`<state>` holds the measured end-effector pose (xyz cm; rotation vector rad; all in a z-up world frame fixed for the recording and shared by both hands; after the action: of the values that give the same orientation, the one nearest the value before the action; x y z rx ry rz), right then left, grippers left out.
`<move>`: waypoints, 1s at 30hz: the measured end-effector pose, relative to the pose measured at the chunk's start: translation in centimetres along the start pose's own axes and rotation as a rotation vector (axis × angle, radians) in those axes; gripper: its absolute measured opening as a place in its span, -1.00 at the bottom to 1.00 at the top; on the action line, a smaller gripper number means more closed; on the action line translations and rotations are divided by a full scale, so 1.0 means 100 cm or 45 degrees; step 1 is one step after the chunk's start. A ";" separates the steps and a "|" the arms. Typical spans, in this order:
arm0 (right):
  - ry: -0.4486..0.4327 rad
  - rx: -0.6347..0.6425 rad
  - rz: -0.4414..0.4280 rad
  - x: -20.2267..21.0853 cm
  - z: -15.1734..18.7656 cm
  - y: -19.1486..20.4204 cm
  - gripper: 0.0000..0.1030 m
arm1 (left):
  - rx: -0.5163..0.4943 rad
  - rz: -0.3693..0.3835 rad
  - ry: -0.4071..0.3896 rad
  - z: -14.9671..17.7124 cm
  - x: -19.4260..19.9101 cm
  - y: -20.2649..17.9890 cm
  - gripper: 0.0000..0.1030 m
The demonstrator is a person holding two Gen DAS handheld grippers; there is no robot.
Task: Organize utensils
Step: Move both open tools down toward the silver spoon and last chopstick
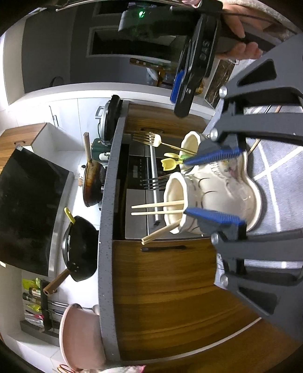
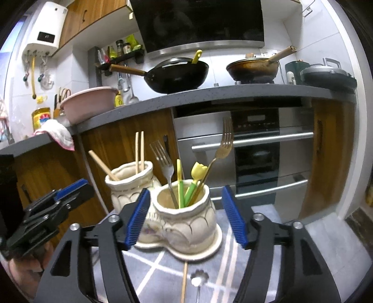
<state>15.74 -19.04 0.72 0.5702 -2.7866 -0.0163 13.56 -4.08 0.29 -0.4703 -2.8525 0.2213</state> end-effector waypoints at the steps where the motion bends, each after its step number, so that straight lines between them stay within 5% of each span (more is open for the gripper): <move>1: 0.010 0.008 0.001 0.005 0.003 0.001 0.42 | 0.010 0.003 0.000 0.001 0.003 -0.001 -0.01; 13: 0.173 0.073 0.076 0.036 0.043 -0.006 0.75 | 0.006 -0.018 0.066 0.018 0.033 -0.014 0.84; 30: 0.639 0.129 0.146 -0.006 0.125 -0.016 0.80 | -0.029 -0.025 0.336 0.083 0.014 -0.013 0.89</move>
<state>13.23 -20.94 -11.55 0.3720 -2.3316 0.2581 9.74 -5.75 -7.15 -0.4403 -2.6024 0.1135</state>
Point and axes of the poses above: each gripper's, at about its wrist camera, not at the fingertips, and x roughly against the way its jaws point, y to its left, z to its underside, the point moved 9 cm from there along -x, roughly the way its jaws point, and after that the axes turned 7 degrees about x, right-handed, at the moved point
